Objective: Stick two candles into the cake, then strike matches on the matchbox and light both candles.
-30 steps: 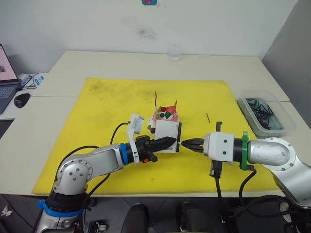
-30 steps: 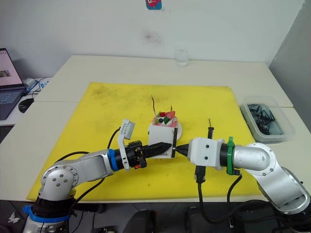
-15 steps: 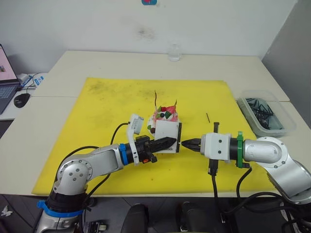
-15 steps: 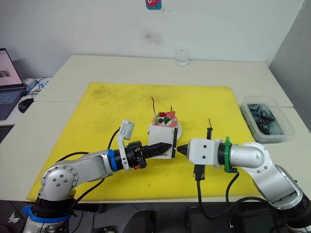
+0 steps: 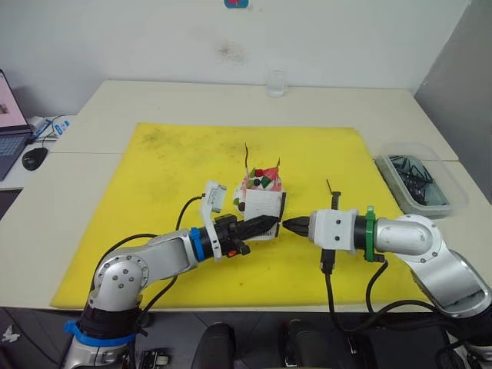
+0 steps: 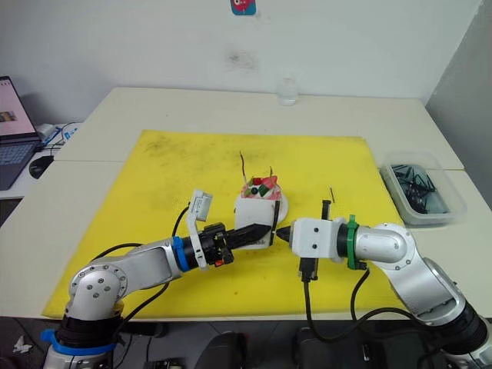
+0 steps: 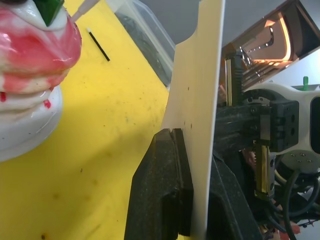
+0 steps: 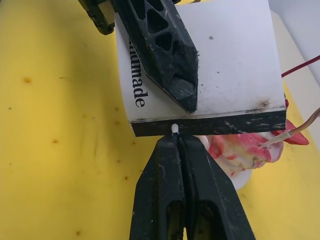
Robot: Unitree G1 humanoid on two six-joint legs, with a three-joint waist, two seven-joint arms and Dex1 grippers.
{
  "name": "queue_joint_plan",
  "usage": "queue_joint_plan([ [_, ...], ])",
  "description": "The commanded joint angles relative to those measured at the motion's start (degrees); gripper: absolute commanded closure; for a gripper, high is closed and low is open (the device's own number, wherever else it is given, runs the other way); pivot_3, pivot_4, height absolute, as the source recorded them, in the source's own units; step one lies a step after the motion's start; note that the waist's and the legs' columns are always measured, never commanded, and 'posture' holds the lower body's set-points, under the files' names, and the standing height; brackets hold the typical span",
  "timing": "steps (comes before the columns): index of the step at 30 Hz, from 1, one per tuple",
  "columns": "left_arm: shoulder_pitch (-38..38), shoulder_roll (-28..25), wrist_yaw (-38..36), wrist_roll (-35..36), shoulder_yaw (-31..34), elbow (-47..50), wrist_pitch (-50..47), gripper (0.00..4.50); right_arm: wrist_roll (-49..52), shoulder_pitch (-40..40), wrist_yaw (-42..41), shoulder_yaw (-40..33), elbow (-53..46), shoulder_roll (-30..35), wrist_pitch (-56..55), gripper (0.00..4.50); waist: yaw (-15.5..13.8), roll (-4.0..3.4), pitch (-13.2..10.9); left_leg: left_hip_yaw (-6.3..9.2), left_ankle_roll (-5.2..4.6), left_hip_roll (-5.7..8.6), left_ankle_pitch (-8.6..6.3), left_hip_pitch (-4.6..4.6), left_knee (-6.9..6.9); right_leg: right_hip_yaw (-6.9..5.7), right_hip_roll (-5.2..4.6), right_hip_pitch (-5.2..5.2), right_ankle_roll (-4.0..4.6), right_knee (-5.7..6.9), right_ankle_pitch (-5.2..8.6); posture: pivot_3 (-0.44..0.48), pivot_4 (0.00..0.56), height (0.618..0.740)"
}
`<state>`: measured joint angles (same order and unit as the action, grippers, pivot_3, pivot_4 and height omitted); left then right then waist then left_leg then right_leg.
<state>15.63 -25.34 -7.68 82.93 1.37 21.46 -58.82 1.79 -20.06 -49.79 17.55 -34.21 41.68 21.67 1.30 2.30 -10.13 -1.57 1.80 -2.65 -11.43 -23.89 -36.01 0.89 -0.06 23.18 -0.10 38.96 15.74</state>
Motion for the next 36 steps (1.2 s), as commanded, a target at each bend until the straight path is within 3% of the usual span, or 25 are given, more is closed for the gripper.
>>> queue_joint_plan([
  [1, 2.2, 3.1, 0.0, 5.2, -0.6, 2.3, 1.2, 4.50, -1.1, -0.8, -1.0, 3.9, -0.2, -2.0, -3.3, 4.48, 0.0, 0.00, 0.0, 0.01, 0.00, 0.00, 0.00, 0.00, -0.01, -0.01, 0.00, 0.00, 0.00, 0.00, 0.00, 0.000, 0.150, 0.740],
  [4, 7.6, 3.1, 0.8, 7.0, 2.0, 1.6, 2.4, 4.50, -2.3, 1.1, -4.4, 7.2, 0.2, -1.3, -8.2, 4.48, -0.1, 0.00, 0.0, 0.02, 0.00, 0.00, 0.00, 0.00, -0.01, -0.02, 0.00, 0.00, 0.00, 0.01, 0.00, 0.000, 0.150, 0.740],
  [8, 18.1, -6.0, -2.4, 5.0, 9.7, -3.6, 2.6, 4.50, -0.7, 3.7, -8.4, 5.8, -1.9, 2.0, -11.2, 4.48, -0.9, 0.18, -0.1, 0.01, 0.02, 0.07, 0.02, -0.09, -0.08, -0.23, 0.18, -0.01, 0.00, 0.01, -0.01, 0.000, 0.150, 0.740],
  [11, 20.0, -12.5, -5.7, 3.7, 12.1, -5.5, 1.2, 4.50, 0.8, 4.9, -9.2, 3.4, -2.4, 3.6, -11.4, 4.48, 0.1, 0.00, -0.1, -0.14, 0.02, 0.05, 0.01, 0.11, -0.01, 0.01, 0.22, -0.01, -0.01, 0.02, -0.01, 0.000, 0.150, 0.740],
  [20, 7.4, -17.7, -9.0, 5.4, 12.1, 3.6, -2.2, 4.50, 3.4, 5.5, -7.4, -2.0, -2.8, 3.6, -7.5, 4.48, 0.1, 0.05, -0.1, -0.03, 0.04, -0.06, 0.02, 0.02, -0.03, 0.01, -0.06, -0.01, -0.02, 0.02, -0.01, 0.000, 0.150, 0.740],
  [36, -0.2, -14.9, -13.9, 0.5, 7.9, 1.9, -1.9, 4.50, 5.7, 4.0, -4.8, -5.9, -2.8, 0.3, -8.2, 4.48, 0.0, 0.05, -0.1, 0.02, 0.05, -0.06, 0.04, 0.02, -0.02, -0.04, -0.05, 0.00, 0.01, 0.02, -0.05, 0.000, 0.150, 0.740],
])
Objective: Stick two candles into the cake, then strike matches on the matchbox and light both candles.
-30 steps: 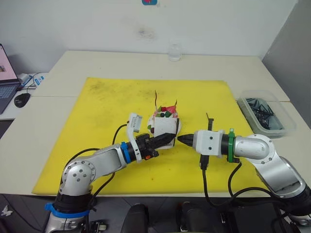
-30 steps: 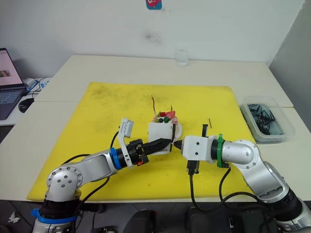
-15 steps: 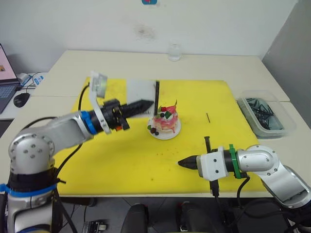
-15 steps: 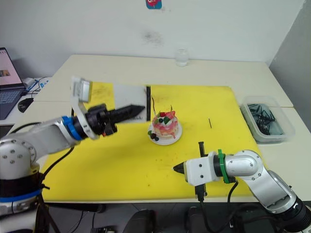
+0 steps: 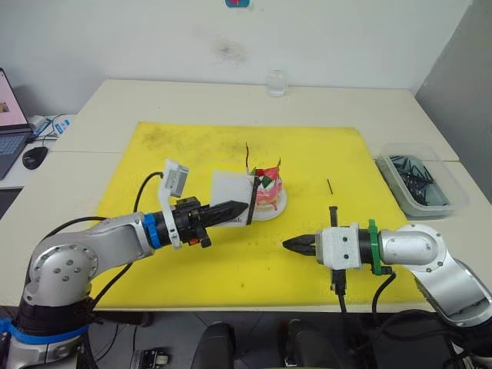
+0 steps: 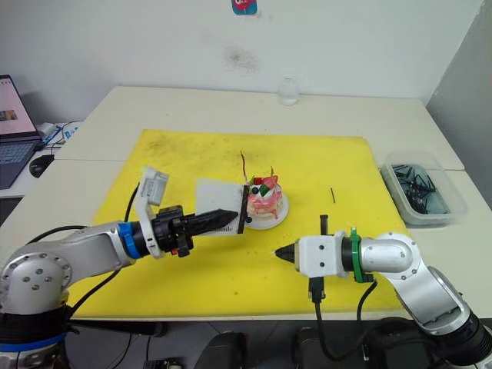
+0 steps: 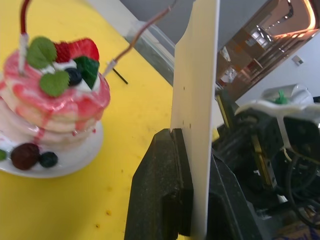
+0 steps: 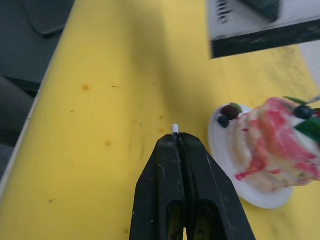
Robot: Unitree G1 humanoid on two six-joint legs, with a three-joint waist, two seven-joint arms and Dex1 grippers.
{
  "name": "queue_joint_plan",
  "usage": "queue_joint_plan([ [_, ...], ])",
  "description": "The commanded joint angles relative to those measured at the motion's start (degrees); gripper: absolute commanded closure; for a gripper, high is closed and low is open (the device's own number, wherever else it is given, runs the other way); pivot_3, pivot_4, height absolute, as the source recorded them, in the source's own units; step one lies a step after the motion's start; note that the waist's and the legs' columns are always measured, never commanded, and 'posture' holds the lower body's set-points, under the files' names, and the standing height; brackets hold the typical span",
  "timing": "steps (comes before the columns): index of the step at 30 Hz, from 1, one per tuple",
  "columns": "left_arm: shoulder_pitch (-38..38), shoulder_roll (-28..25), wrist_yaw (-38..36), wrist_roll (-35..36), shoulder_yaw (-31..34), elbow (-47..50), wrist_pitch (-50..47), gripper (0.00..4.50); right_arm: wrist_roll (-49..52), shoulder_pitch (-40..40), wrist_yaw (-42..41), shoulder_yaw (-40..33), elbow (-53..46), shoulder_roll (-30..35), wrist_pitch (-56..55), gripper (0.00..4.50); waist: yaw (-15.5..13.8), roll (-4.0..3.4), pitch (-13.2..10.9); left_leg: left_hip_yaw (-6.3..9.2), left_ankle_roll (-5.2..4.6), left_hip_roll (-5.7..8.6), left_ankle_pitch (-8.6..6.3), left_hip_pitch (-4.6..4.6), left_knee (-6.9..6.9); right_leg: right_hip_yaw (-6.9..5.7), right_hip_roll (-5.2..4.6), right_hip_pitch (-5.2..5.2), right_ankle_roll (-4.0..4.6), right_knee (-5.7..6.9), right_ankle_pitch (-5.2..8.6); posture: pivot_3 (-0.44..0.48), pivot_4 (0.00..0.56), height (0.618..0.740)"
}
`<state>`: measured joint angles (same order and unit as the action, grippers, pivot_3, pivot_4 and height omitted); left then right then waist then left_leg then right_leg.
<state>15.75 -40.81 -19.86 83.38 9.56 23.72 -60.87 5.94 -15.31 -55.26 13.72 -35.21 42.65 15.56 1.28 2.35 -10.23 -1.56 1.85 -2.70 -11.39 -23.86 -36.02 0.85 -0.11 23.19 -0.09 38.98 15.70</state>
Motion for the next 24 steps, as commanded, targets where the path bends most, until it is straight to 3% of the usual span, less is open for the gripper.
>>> queue_joint_plan([
  [1, -0.5, 0.9, -2.2, -0.4, -0.8, -0.9, 0.1, 4.50, 1.9, -0.7, 0.6, -2.3, -1.7, -1.0, -3.0, 4.48, 0.0, 0.00, 0.0, -0.01, 0.00, 0.01, 0.00, 0.01, 0.00, 0.01, 0.00, 0.00, 0.00, 0.01, 0.00, 0.000, 0.150, 0.740],
  [5, -0.2, 2.2, -3.0, -0.3, -1.9, -2.8, -0.4, 4.50, 3.1, -0.6, 0.8, -3.4, -1.3, -2.3, -6.5, 4.48, 0.0, 0.00, 0.0, -0.02, 0.00, 0.02, 0.00, 0.01, -0.02, 0.03, 0.00, -0.01, 0.00, 0.01, -0.01, 0.000, 0.150, 0.740],
  [12, 0.9, 3.8, -2.3, 5.9, -2.5, -6.8, -3.9, 4.50, 3.2, -0.4, 0.8, -2.7, 0.3, -4.1, -12.0, 4.48, 0.1, 0.00, 0.0, -0.02, -0.01, 0.00, 0.00, 0.00, -0.01, 0.02, 0.01, -0.01, -0.01, 0.01, -0.01, 0.000, 0.150, 0.740],
  [24, 2.4, 2.3, -1.7, 12.2, -2.8, -9.2, -6.9, 4.50, -0.4, -0.5, 2.0, -1.2, 4.0, -5.9, -18.9, 4.48, 0.0, 0.00, 0.0, -0.01, -0.01, 0.00, 0.00, 0.01, -0.02, 0.02, 0.02, -0.01, -0.01, 0.02, -0.01, 0.000, 0.150, 0.740],
])
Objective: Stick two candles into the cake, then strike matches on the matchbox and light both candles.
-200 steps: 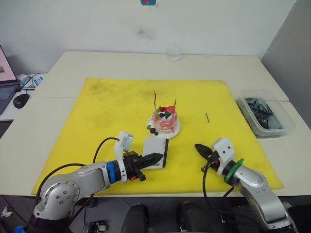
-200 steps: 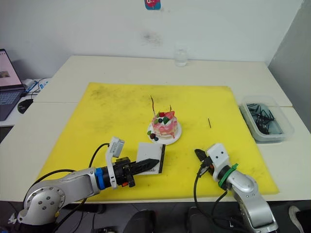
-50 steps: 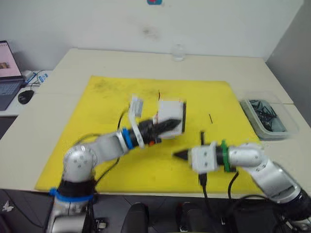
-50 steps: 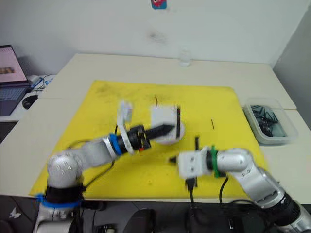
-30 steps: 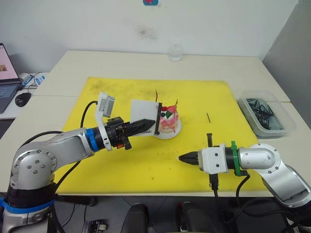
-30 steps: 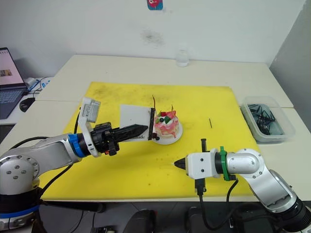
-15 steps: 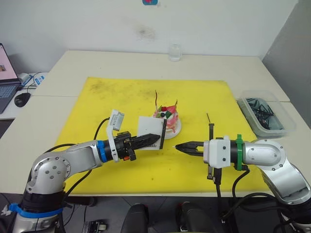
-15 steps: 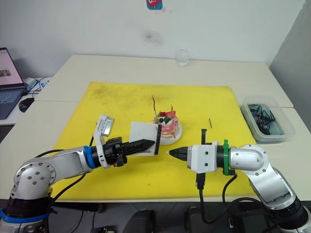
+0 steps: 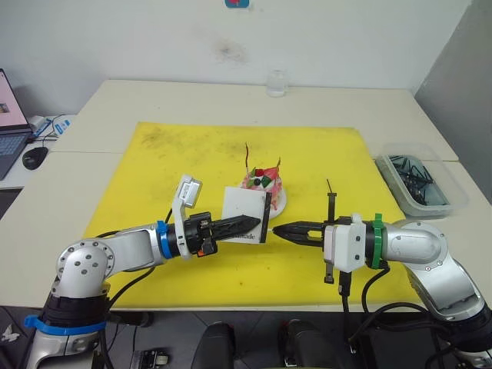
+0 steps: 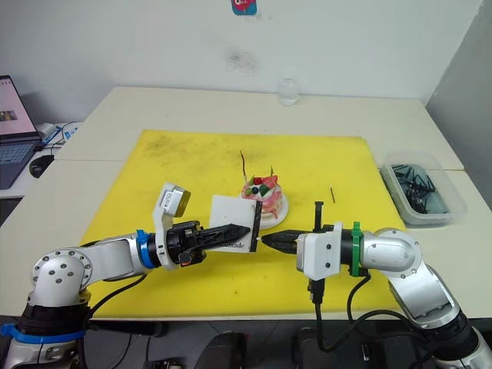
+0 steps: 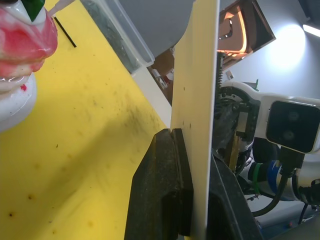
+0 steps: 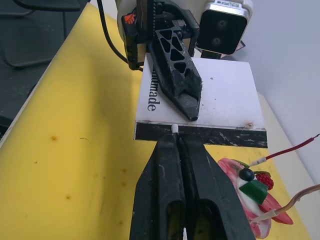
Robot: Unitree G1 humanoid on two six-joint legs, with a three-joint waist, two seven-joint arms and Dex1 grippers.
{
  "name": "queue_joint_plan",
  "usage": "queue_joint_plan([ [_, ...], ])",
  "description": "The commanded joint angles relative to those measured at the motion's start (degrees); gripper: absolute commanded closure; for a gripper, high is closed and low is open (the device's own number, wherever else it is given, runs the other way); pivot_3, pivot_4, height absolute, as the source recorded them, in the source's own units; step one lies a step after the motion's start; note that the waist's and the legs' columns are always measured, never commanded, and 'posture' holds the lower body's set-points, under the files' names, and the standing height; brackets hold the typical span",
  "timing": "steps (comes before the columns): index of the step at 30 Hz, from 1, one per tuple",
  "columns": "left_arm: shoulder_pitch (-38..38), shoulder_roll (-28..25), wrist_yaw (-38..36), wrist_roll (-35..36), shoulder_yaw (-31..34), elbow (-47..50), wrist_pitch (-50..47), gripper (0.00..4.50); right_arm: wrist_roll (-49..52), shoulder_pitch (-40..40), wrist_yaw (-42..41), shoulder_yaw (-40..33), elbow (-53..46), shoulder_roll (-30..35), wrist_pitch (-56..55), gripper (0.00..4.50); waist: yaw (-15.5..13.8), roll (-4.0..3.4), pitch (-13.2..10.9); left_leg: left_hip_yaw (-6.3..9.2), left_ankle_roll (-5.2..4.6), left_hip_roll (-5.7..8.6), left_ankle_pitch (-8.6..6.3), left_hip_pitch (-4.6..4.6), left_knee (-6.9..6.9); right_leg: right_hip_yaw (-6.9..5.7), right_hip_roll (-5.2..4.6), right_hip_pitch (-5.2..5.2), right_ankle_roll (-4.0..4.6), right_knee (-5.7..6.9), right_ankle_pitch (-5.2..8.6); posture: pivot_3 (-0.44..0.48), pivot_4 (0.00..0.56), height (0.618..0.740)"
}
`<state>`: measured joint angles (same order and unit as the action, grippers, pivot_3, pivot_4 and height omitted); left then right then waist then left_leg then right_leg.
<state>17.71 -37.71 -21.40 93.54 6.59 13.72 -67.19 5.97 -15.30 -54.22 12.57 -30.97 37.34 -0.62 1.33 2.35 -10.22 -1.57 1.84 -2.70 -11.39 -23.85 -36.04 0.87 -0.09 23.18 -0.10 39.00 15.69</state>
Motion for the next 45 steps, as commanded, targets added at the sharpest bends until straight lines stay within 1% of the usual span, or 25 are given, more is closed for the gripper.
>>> queue_joint_plan([
  [1, 0.3, -0.8, -0.1, 2.2, 0.1, 0.8, -0.7, 4.50, -0.7, -0.4, 0.9, 0.1, -0.1, -0.7, -3.3, 4.48, 0.0, 0.00, 0.0, 0.00, 0.00, 0.00, 0.00, 0.00, 0.00, 0.00, 0.00, 0.00, 0.00, 0.00, 0.00, 0.000, 0.150, 0.740],
  [15, 0.8, -0.9, 2.0, 6.7, -0.7, -0.7, -1.3, 4.50, -2.9, 0.4, 0.9, 1.9, 5.1, -1.0, -12.7, 4.48, 0.0, 0.00, 0.0, -0.01, 0.00, 0.01, 0.00, 0.00, 0.00, 0.02, 0.00, 0.00, 0.00, 0.00, 0.00, 0.000, 0.150, 0.740],
  [29, 0.8, -0.7, 4.5, 10.8, -2.5, -0.5, -0.7, 4.50, -5.1, -0.2, 2.0, 2.4, 7.7, -2.3, -14.6, 4.48, -0.1, 0.00, 0.0, 0.01, 0.00, 0.00, 0.00, 0.01, -0.01, 0.00, 0.00, -0.01, 0.00, 0.02, 0.00, 0.000, 0.150, 0.740],
  [38, -0.1, -1.2, 4.9, 9.8, -2.3, -1.1, -0.6, 4.50, -1.5, 1.3, 1.2, -0.7, 5.5, 0.0, -14.9, 4.48, -0.1, 0.00, 0.0, 0.00, 0.00, 0.00, 0.01, 0.00, -0.01, 0.01, -0.01, -0.01, 0.01, 0.02, -0.01, 0.000, 0.150, 0.740],
  [45, 0.1, -1.1, 4.3, 8.9, -2.4, -1.1, -0.9, 4.50, -1.8, 1.4, 1.9, -1.1, 4.9, 0.6, -13.9, 4.48, -0.1, 0.00, 0.0, 0.01, 0.00, 0.00, 0.01, 0.02, -0.01, 0.00, -0.01, -0.01, 0.01, 0.03, -0.01, 0.000, 0.150, 0.740],
])
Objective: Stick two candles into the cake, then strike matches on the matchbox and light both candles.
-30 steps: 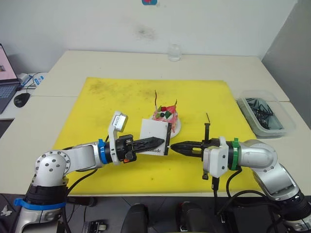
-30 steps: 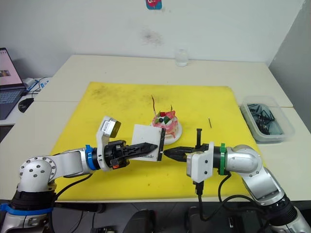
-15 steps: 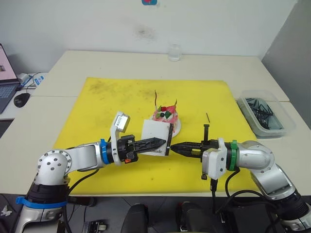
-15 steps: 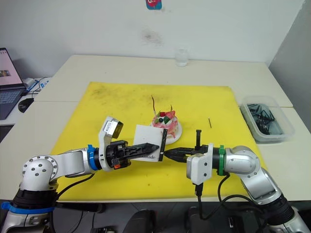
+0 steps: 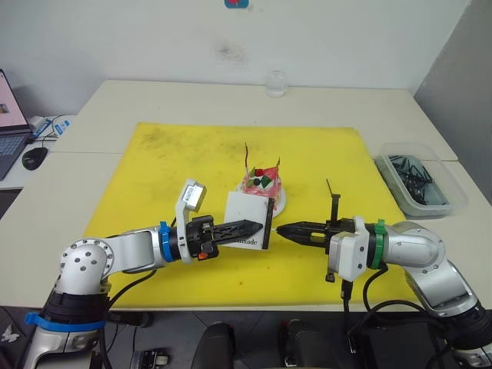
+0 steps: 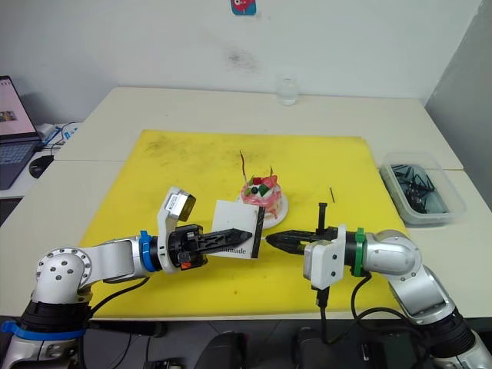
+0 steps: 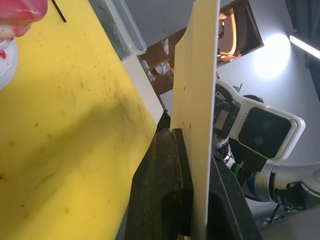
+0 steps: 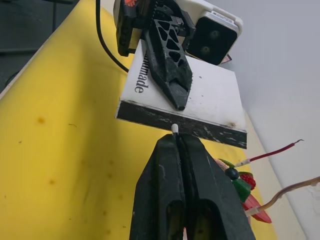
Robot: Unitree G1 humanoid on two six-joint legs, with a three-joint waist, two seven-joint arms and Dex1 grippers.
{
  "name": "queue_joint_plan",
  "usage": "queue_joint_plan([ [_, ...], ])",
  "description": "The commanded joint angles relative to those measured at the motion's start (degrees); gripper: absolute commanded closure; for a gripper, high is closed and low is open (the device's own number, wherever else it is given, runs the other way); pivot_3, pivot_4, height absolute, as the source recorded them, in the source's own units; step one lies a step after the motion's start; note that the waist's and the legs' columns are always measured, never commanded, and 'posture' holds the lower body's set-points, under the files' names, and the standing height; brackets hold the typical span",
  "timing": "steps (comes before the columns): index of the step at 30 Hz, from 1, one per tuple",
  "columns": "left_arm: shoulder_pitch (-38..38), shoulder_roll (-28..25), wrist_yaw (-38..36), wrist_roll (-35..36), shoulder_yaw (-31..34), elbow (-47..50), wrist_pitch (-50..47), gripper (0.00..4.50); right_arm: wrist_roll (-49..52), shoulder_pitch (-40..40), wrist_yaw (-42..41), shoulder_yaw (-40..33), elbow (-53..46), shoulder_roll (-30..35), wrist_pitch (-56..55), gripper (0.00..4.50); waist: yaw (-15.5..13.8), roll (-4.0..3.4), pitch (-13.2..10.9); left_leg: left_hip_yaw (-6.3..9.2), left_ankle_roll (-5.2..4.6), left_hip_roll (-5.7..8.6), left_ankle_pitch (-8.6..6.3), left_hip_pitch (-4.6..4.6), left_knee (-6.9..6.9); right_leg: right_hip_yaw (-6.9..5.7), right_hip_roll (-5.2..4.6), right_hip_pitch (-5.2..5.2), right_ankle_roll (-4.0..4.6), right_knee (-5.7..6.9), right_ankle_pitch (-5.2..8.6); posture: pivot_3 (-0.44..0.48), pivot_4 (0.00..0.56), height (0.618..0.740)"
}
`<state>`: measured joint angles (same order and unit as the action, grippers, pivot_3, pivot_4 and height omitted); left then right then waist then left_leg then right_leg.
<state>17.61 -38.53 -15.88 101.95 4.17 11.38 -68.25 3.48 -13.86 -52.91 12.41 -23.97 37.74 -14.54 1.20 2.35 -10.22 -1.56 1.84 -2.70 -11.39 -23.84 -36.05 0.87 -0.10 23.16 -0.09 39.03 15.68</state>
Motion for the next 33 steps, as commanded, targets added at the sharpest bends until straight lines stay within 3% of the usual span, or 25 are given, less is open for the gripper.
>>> queue_joint_plan([
  [1, 0.3, -0.3, -1.4, 0.3, 0.0, 1.3, 0.2, 4.50, 0.5, -0.2, 0.7, -0.8, -2.2, 0.0, 0.2, 4.48, 0.0, 0.00, 0.0, 0.00, 0.00, 0.00, 0.00, 0.00, 0.00, 0.00, 0.00, 0.00, 0.00, 0.00, 0.00, 0.000, 0.150, 0.740],
  [26, 1.1, 1.7, 1.2, 2.5, -1.7, 2.8, 2.1, 4.50, -3.8, -3.4, 1.1, 2.6, 0.7, -1.8, 2.2, 4.48, 0.0, 0.00, 0.0, 0.00, 0.00, 0.00, 0.00, 0.00, -0.01, 0.00, 0.00, 0.00, 0.00, 0.00, 0.00, 0.000, 0.150, 0.740],
  [33, 0.4, 1.1, 0.5, 0.5, -1.2, 2.6, 2.2, 4.50, -0.5, -2.4, 0.8, 0.3, -0.8, -1.3, 1.5, 4.48, -0.1, 0.00, 0.0, -0.01, 0.00, 0.01, 0.00, 0.00, -0.01, 0.01, 0.00, 0.00, 0.00, 0.00, 0.00, 0.000, 0.150, 0.740],
])
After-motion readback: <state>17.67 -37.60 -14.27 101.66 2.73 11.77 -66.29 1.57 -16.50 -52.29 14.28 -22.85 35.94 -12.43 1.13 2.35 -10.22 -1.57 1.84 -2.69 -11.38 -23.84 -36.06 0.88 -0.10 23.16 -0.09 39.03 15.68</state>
